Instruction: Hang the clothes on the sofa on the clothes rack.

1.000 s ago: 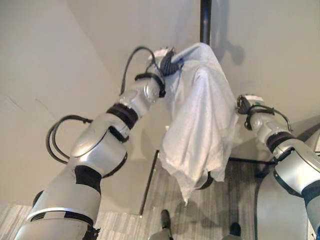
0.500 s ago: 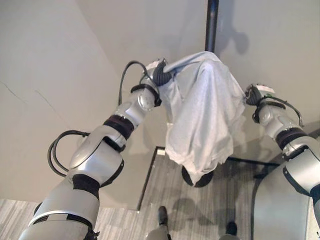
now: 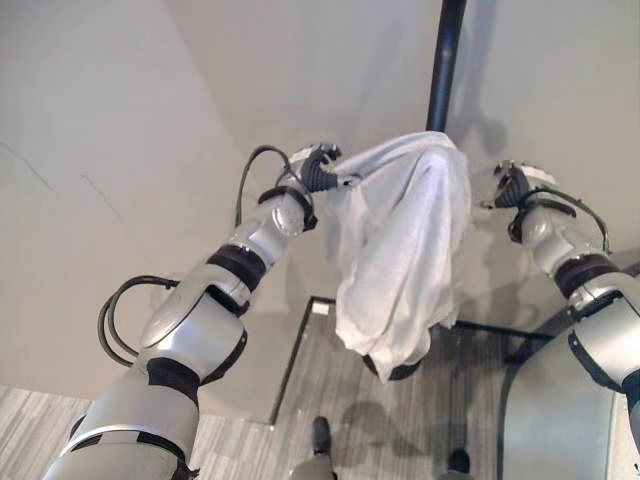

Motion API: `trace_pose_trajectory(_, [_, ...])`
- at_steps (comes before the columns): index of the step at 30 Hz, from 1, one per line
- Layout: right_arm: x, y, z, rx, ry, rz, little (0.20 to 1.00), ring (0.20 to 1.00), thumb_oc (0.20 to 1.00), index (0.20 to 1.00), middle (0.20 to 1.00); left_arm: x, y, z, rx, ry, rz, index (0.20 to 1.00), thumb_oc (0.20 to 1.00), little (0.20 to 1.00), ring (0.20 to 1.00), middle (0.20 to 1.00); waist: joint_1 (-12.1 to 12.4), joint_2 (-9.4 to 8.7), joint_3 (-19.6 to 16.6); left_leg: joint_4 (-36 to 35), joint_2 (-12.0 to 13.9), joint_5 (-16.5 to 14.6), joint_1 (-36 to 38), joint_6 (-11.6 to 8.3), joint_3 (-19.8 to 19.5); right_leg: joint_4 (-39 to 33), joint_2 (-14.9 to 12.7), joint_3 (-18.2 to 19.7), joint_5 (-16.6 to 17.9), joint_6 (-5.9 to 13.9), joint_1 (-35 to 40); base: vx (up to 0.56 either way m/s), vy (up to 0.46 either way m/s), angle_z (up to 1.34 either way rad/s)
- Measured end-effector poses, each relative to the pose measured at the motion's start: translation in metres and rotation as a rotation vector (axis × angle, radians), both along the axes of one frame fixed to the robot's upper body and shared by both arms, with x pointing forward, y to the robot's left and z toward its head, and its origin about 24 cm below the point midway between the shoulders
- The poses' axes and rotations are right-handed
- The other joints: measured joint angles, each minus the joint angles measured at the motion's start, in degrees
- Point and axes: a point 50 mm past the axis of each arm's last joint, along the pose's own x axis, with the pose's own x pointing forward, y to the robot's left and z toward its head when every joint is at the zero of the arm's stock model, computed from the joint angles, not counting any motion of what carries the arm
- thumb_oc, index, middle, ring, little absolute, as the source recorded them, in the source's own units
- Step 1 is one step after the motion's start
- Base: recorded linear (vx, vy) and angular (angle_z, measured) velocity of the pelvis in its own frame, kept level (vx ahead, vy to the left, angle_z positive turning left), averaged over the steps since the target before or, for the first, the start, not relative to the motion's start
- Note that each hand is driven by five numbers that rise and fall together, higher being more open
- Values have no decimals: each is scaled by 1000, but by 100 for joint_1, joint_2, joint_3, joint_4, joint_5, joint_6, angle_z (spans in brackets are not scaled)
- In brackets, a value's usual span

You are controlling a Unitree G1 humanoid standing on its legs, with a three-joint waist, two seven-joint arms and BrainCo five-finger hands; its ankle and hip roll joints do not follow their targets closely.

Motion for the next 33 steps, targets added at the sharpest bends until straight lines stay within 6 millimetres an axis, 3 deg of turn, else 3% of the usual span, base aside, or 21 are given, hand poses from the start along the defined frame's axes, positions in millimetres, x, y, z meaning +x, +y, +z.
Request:
trace_pose_trajectory(4, [-13, -4, -10, 237, -88, 21, 1000, 1000, 1000, 1000, 1000, -15, 16, 6, -116, -60, -34, 1000, 1000, 1000, 1000, 1000, -7, -28, -17, -1, 0, -4, 61, -3, 6, -11, 1, 2, 0, 0, 62, 77, 2, 0])
trace_pose_trajectory(7, [-30, -15, -44, 294, -35, 4, 1000, 1000, 1000, 1000, 1000, -23, 31, -4, -204, -46, -17, 1000, 1000, 1000, 1000, 1000, 9, -94, -42, -2, 1, -46, 230, -30, 12, -61, 1, -3, -4, 3, 250, 73, -5, -1])
trace_pose_trajectory(10, [-40, -26, -61, 318, -8, -30, 1000, 1000, 1000, 1000, 1000, -29, 42, -9, -231, -39, -2, 1000, 1000, 1000, 1000, 1000, 7, -109, -51, -4, 4, -53, 296, -33, 13, -64, 0, 6, -4, 4, 322, 56, -6, -1])
trace_pose_trajectory(19, [-67, -50, -57, 366, -99, -39, 1000, 1000, 1000, 1000, 1000, -52, 59, -24, -340, -42, -8, 1000, 1000, 1000, 1000, 1000, -2, -105, -219, -4, 26, -67, 381, -38, 103, -65, 5, 95, -1, 1, 334, 48, -7, -5])
trace_pose_trajectory(22, [-102, -68, -60, 443, -205, -58, 1000, 1000, 1000, 1000, 1000, -85, 87, -40, -447, -77, 33, 1000, 1000, 1000, 1000, 1000, -4, -111, -288, -5, 33, -105, 419, -52, 125, -68, 4, 127, -17, 2, 340, 56, 2, -7])
trace_pose_trajectory(24, [-129, -81, -76, 502, -198, -110, 1000, 1000, 1000, 1000, 1000, -110, 108, -65, -516, -29, 100, 1000, 1000, 1000, 1000, 1000, -14, -111, -349, -34, 39, -129, 428, -57, 142, -70, 5, 144, -30, 9, 335, 48, -5, -4])
trace_pose_trajectory(25, [-153, -90, -100, 539, -130, -161, 1000, 1000, 1000, 1000, 1000, -133, 127, -91, -540, 34, 194, 1000, 1000, 1000, 1000, 1000, -8, -115, -358, -34, 43, -150, 456, -41, 148, -68, 10, 154, -35, 10, 357, 70, -17, -6])
trace_pose_trajectory(28, [-194, -81, -136, 677, -15, -144, 1000, 1000, 1000, 1000, 1000, -187, 150, -137, -656, 129, 335, 1000, 1000, 1000, 1000, 1000, -10, -148, -514, -38, 63, -239, 517, -70, 211, -74, 2, 196, -127, 7, 358, 48, -12, -8])
trace_pose_trajectory(29, [-221, -77, -164, 725, 119, -175, 1000, 1000, 1000, 1000, 1000, -220, 160, -177, -731, 269, 467, 1000, 1000, 1000, 1000, 1000, 4, -159, -592, -38, 82, -258, 516, -69, 238, -94, 19, 189, -159, -19, 360, 27, -2, -4])
trace_pose_trajectory(33, [-252, -70, -201, 844, 267, -228, 1000, 1000, 1000, 1000, 1000, -272, 160, -240, -847, 543, 623, 1000, 1000, 1000, 1000, 1000, 9, -147, -583, -39, 110, -268, 442, -85, 249, -91, 36, 193, -174, 0, 297, 0, 0, 0])
